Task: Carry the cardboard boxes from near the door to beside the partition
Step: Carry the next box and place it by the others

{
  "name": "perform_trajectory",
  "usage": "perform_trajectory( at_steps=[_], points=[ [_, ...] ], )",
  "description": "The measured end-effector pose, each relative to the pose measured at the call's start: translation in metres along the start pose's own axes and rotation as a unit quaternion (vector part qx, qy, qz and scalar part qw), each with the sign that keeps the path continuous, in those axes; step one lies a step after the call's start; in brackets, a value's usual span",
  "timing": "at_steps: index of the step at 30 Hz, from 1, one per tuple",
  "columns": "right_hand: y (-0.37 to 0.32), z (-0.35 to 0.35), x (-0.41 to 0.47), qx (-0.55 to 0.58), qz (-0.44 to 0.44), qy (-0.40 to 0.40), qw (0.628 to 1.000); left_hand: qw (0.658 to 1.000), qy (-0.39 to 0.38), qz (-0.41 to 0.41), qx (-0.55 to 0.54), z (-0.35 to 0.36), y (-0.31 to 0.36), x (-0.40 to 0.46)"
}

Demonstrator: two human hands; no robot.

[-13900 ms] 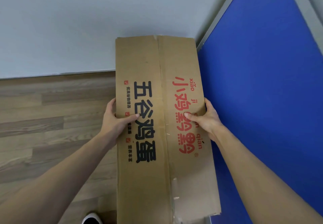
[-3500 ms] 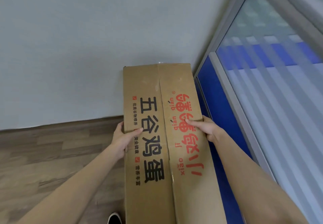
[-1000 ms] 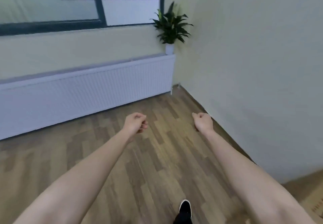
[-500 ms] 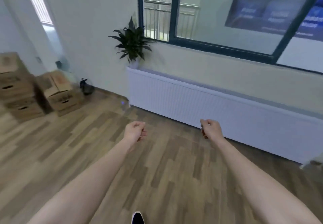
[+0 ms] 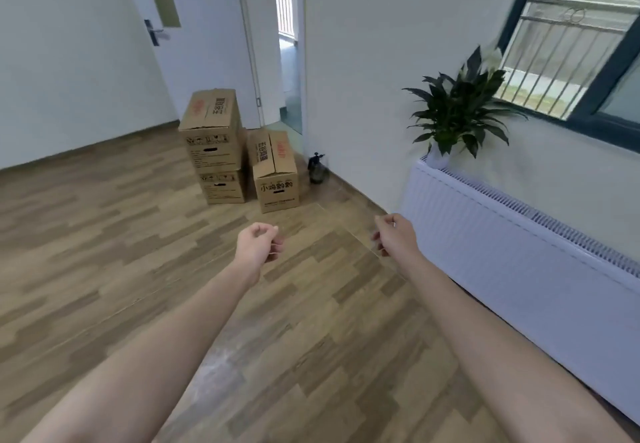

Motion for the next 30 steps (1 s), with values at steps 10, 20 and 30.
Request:
perform_trajectory(
  at_steps=[10, 20, 30],
  points=[
    [-0.094, 0.274, 0.203, -0.074, -0.031, -0.122, 0.989, 0.995, 0.022, -0.040, -0.088, -0.148, 0.106, 0.254],
    [-0.181, 0.469, 0.371, -0.060, -0.050, -0.138, 0.987, 0.995, 0.046, -0.022, -0.083, -0.239, 0.246, 0.441],
    [-0.179, 0.619, 0.595, -0.022, -0.041, -0.131, 0.990, 0.991, 0.126, 0.014, -0.043, -0.273, 0.366, 0.676]
  ],
)
Point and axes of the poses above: each hand's wrist, its own x-axis towards the middle knuckle, its own z-axis out of the palm, y = z × x, the point moved 5 cm from there along x, towards the middle knuckle, and after that the axes turned 13 degrees about -z, right-handed, at the moved point
